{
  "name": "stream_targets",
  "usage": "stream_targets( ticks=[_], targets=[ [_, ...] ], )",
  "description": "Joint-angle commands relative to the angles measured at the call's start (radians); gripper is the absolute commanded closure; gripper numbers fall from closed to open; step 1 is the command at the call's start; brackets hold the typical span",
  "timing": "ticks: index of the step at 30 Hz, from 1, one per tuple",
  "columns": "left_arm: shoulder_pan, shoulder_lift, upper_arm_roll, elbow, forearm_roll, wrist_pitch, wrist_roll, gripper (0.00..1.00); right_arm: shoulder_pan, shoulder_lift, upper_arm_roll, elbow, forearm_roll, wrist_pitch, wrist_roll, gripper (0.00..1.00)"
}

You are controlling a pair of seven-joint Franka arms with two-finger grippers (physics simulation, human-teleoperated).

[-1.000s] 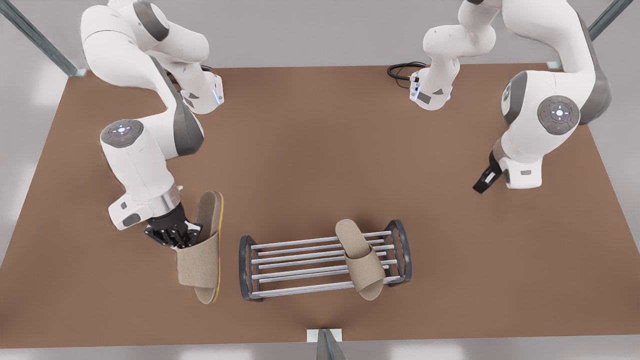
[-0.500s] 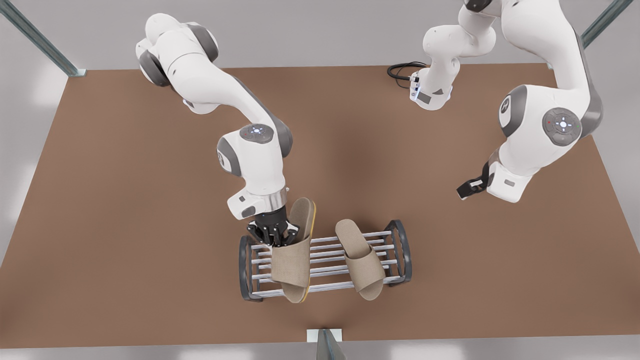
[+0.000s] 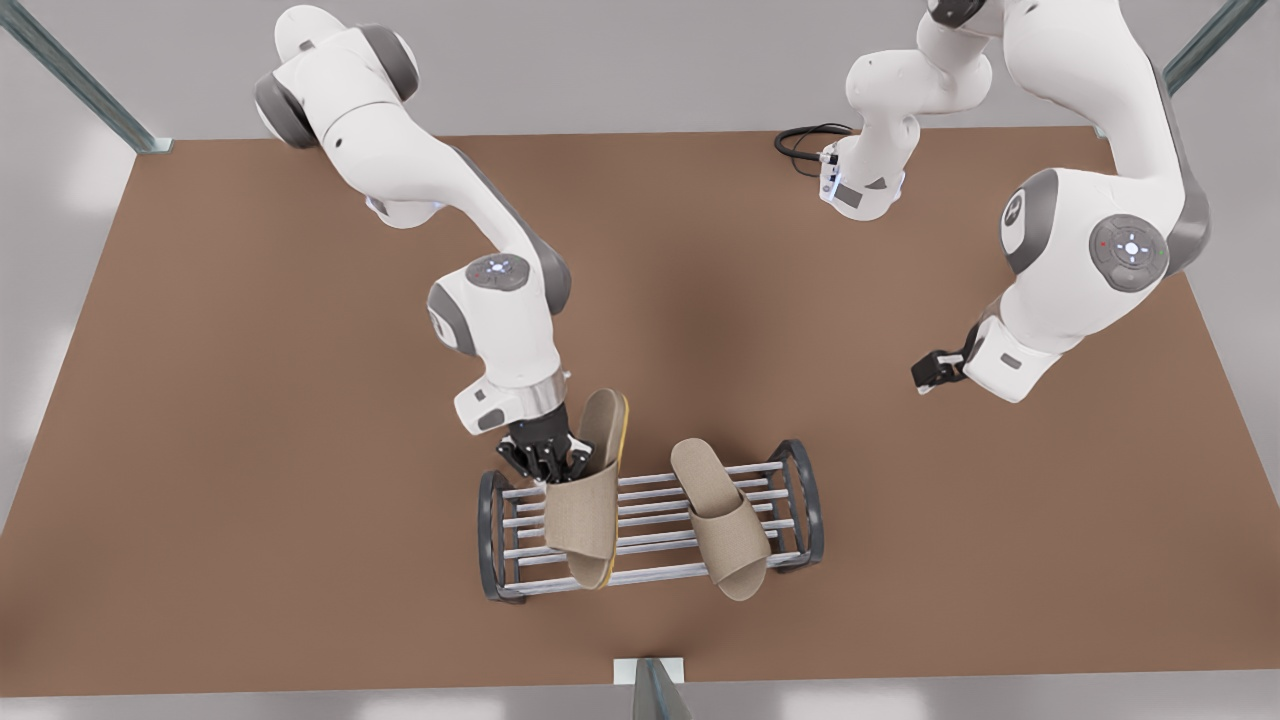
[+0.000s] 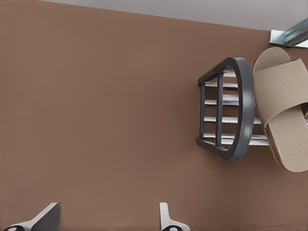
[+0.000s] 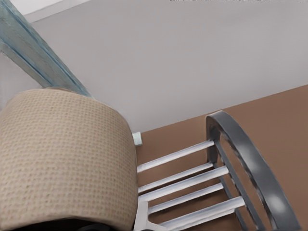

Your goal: Place the right shoe on the shoe rack with the right arm, and place the left shoe on the shoe rack with the left arm

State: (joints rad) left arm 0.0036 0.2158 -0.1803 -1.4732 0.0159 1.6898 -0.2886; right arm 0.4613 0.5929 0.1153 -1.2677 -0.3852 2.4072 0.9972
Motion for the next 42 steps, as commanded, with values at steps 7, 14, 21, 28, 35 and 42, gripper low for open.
stream_targets(
  ticks=[7, 14, 21, 28, 35, 42],
  targets=[
    [0.001, 0.002, 0.002, 0.005, 0.009, -0.002, 0.144, 0.0, 0.016, 0.03, -0.013, -0.006, -0.124, 0.081, -0.042, 0.79],
    [-0.001, 0.002, 0.002, 0.005, 0.01, -0.002, 0.143, 0.0, 0.013, 0.022, -0.014, -0.07, -0.156, 0.075, -0.017, 0.79],
    [-0.002, 0.002, 0.002, 0.004, 0.009, -0.002, 0.141, 0.0, 0.022, 0.028, -0.023, -0.119, -0.264, 0.081, 0.086, 0.79],
    [0.001, 0.002, 0.002, 0.002, 0.009, -0.002, 0.143, 0.0, 0.042, 0.018, -0.023, -0.182, -0.268, 0.083, 0.13, 0.79],
    [-0.004, 0.002, 0.002, 0.002, 0.01, -0.012, 0.141, 0.0, 0.069, 0.033, -0.042, -0.177, -0.324, 0.082, 0.196, 0.79],
    [-0.005, -0.001, 0.002, 0.005, 0.018, -0.009, 0.141, 0.0, 0.125, 0.116, -0.137, -0.087, -0.403, 0.084, 0.313, 0.79]
  ],
)
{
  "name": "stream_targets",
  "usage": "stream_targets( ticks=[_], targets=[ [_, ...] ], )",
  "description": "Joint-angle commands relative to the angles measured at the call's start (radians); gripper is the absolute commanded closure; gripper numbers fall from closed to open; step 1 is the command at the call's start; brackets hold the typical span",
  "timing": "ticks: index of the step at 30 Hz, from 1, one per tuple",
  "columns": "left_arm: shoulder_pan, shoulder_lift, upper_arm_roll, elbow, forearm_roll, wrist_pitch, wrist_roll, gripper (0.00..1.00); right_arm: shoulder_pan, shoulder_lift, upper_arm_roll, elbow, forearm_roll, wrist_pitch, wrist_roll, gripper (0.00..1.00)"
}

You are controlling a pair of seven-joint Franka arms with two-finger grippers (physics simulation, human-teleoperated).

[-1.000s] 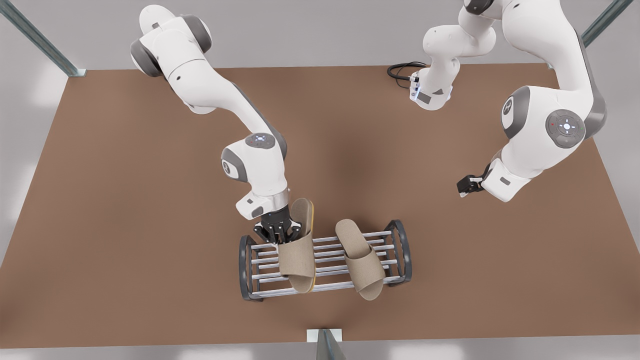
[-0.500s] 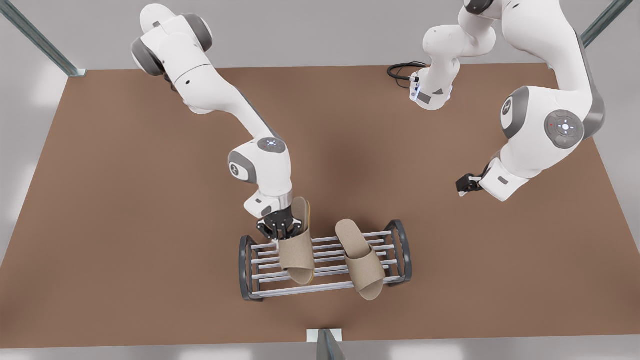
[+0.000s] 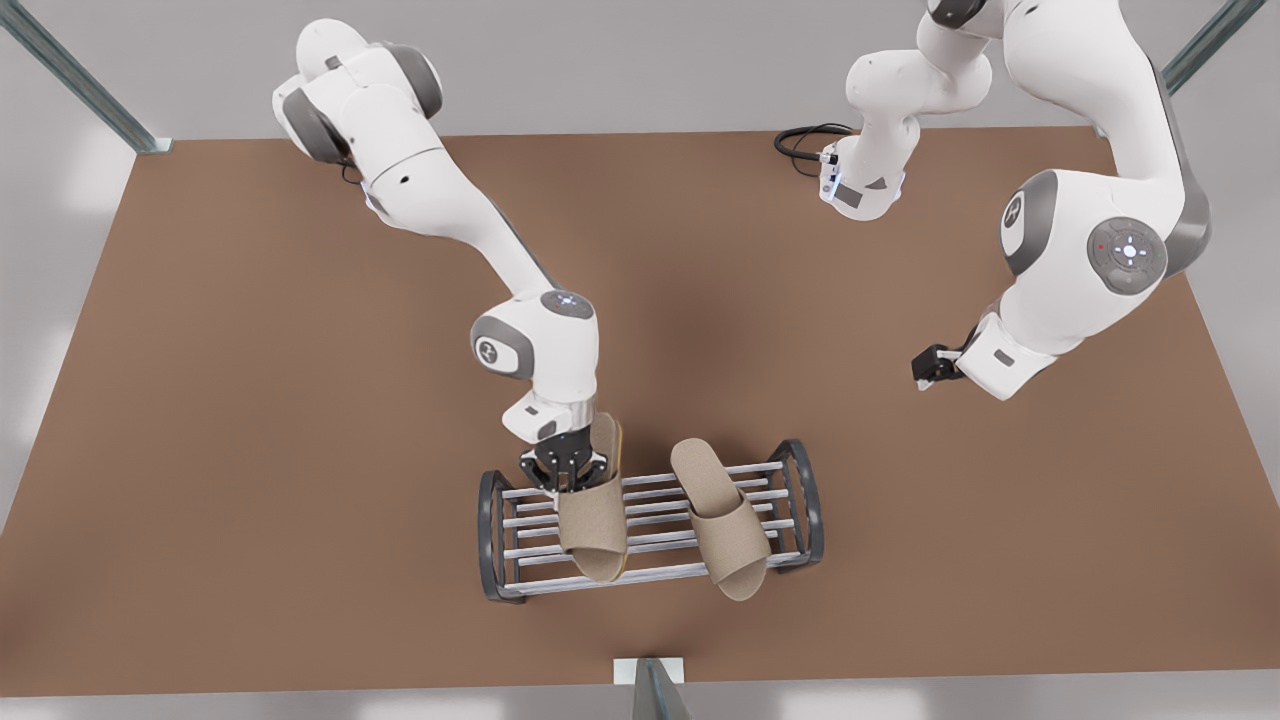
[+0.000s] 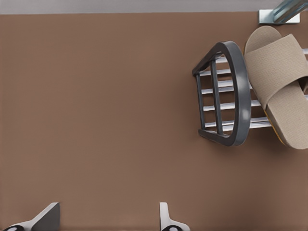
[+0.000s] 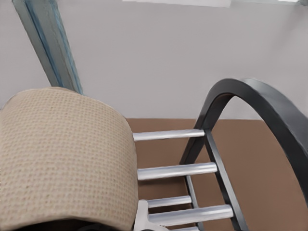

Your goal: Place the right shoe on the shoe rack with the right arm, and place the left shoe on the shoe rack with the left arm

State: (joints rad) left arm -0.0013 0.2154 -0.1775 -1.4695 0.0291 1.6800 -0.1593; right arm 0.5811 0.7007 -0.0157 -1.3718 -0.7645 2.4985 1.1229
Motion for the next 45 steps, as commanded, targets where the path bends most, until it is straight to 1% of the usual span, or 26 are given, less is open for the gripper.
stream_targets(
  ticks=[1, 3, 4, 5, 6, 7, 8, 13, 14, 21, 24, 27, 31, 33, 34, 36, 37, 38, 39, 40, 41, 44, 45],
  targets=[
    [0.0, -0.001, 0.0, 0.0, 0.005, 0.001, 0.012, 0.0, 0.008, 0.011, -0.02, 0.019, -0.024, -0.007, 0.189, 0.79],
    [-0.002, -0.001, 0.0, 0.0, 0.005, 0.001, 0.011, 0.0, 0.009, 0.02, -0.029, 0.023, -0.026, -0.006, 0.21, 0.79],
    [-0.002, -0.001, 0.0, 0.0, 0.005, 0.001, 0.011, 0.0, 0.009, 0.022, -0.03, 0.023, -0.026, -0.006, 0.209, 0.6],
    [-0.002, -0.001, 0.0, -0.002, 0.005, 0.001, 0.009, 0.0, 0.014, 0.026, -0.041, 0.025, -0.027, -0.006, 0.21, 0.29],
    [-0.002, -0.001, 0.0, 0.0, 0.005, 0.0, 0.009, 0.0, 0.065, 0.031, -0.092, 0.025, -0.027, -0.006, 0.212, 0.0],
    [-0.002, -0.002, 0.0, 0.0, 0.023, 0.0, 0.009, 0.0, 0.109, 0.042, -0.141, 0.025, -0.027, -0.006, 0.259, 0.0],
    [-0.003, -0.002, 0.0, 0.0, 0.025, 0.003, 0.009, 0.0, 0.114, 0.042, -0.145, 0.023, -0.027, -0.004, 0.259, 0.0],
    [-0.003, -0.002, -0.004, 0.0, 0.025, 0.004, 0.004, 0.0, 0.114, 0.039, -0.142, 0.02, -0.026, -0.003, 0.261, 0.0],
    [-0.005, -0.002, -0.004, 0.0, 0.025, 0.004, 0.004, 0.0, 0.111, 0.033, -0.142, 0.008, -0.024, 0.054, 0.259, 0.0],
    [-0.013, -0.001, -0.007, 0.0, 0.026, 0.006, -0.014, 0.0, 0.118, -0.023, -0.132, -0.012, -0.013, 0.048, 0.255, 0.0],
    [-0.02, 0.001, -0.007, 0.0, 0.028, 0.006, -0.022, 0.0, 0.118, -0.061, -0.086, -0.032, -0.01, 0.019, 0.256, 0.0],
    [-0.02, 0.001, -0.007, -0.002, 0.026, 0.007, -0.022, 0.0, 0.115, -0.113, -0.015, -0.021, -0.001, -0.067, 0.256, 0.0],
    [-0.025, 0.004, -0.013, 0.001, 0.022, -0.002, -0.074, 0.0, 0.105, -0.274, 0.062, -0.079, 0.031, -0.187, 0.236, 0.0],
    [-0.032, 0.007, -0.022, 0.003, 0.018, 0.0, -0.091, 0.0, 0.091, -0.352, 0.065, -0.082, 0.145, -0.254, 0.08, 0.0],
    [-0.026, 0.027, -0.022, 0.024, 0.017, -0.002, -0.086, 0.0, 0.063, -0.391, 0.065, -0.075, 0.258, -0.303, -0.072, 0.0],
    [-0.023, 0.027, -0.022, 0.023, 0.015, -0.005, -0.086, 0.0, -0.046, -0.461, 0.065, -0.063, 0.467, -0.405, -0.415, 0.0],
    [-0.025, 0.027, -0.02, 0.021, 0.015, -0.005, -0.088, 0.0, -0.096, -0.461, 0.063, 0.006, 0.54, -0.495, -0.55, 0.0],
    [-0.023, 0.027, -0.02, 0.02, 0.015, -0.005, -0.089, 0.0, -0.148, -0.448, 0.063, 0.118, 0.602, -0.656, -0.668, 0.0],
    [-0.023, 0.029, -0.022, 0.02, 0.015, -0.005, -0.089, 0.0, -0.2, -0.441, 0.062, 0.186, 0.651, -0.753, -0.767, 0.0],
    [-0.023, 0.03, -0.02, 0.02, 0.015, -0.005, -0.089, 0.0, -0.291, -0.432, 0.062, 0.218, 0.724, -0.836, -0.824, 0.0],
    [-0.023, 0.03, -0.02, 0.02, 0.015, -0.005, -0.089, 0.0, -0.366, -0.428, 0.06, 0.234, 0.787, -0.88, -0.951, 0.0],
    [-0.025, 0.03, -0.02, 0.02, 0.018, -0.005, -0.092, 0.0, -0.441, -0.429, 0.052, 0.237, 0.775, -0.888, -0.982, 0.0],
    [-0.025, 0.03, -0.02, 0.018, 0.02, -0.005, -0.094, 0.0, -0.481, -0.44, 0.056, 0.214, 0.765, -0.902, -0.986, 0.0]
  ],
)
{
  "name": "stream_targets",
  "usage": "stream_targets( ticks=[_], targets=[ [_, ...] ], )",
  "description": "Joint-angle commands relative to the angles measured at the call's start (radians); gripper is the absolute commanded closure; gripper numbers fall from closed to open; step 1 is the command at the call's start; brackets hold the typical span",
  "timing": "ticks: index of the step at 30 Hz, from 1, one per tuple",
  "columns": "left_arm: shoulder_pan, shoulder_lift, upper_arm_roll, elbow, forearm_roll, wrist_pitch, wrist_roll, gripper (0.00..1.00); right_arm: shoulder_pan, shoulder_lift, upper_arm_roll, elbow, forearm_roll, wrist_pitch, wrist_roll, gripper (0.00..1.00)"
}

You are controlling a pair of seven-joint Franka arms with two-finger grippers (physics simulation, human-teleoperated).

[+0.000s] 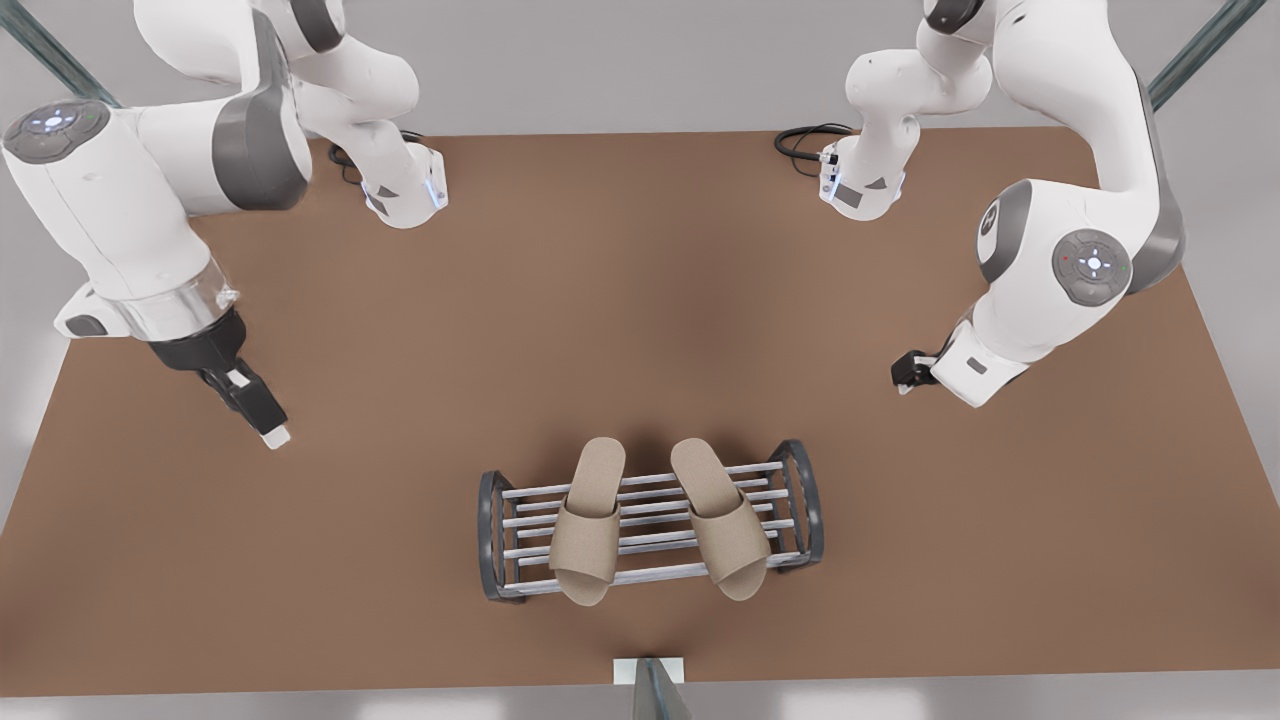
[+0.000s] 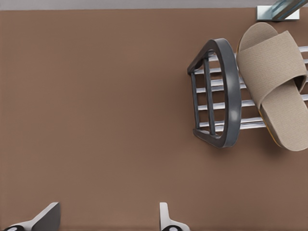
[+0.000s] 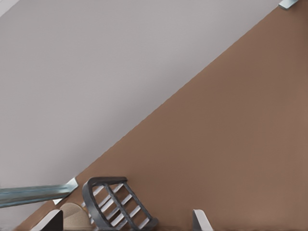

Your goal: Place the right shoe on the shoe rack with the right arm, and place the left shoe on the shoe rack with the left arm

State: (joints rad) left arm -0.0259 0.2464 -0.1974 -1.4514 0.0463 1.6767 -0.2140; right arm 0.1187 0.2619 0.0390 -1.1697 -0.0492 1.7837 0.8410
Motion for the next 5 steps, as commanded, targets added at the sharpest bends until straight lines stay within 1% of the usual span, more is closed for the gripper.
stream_targets(
  ticks=[1, 2, 3, 4, 5],
  targets=[
    [0.0, -0.001, 0.0, -0.001, 0.001, -0.002, -0.041, 0.0, -0.043, -0.035, 0.001, -0.094, 0.048, -0.184, -0.712, 0.0],
    [0.0, -0.001, 0.0, -0.003, 0.001, -0.002, -0.041, 0.0, -0.138, -0.127, 0.047, -0.281, 0.051, -0.11, -0.804, 0.0],
    [0.0, -0.001, 0.0, -0.004, 0.001, -0.002, -0.041, 0.0, -0.171, -0.158, 0.077, -0.34, 0.049, -0.104, -0.826, 0.0],
    [-0.002, -0.001, 0.0, -0.004, 0.001, -0.002, -0.041, 0.0, -0.205, -0.153, 0.137, -0.328, 0.049, -0.107, -0.827, 0.0],
    [-0.002, -0.001, 0.0, -0.004, 0.001, -0.002, -0.041, 0.0, -0.206, -0.144, 0.151, -0.32, 0.052, -0.106, -0.827, 0.0]
  ],
)
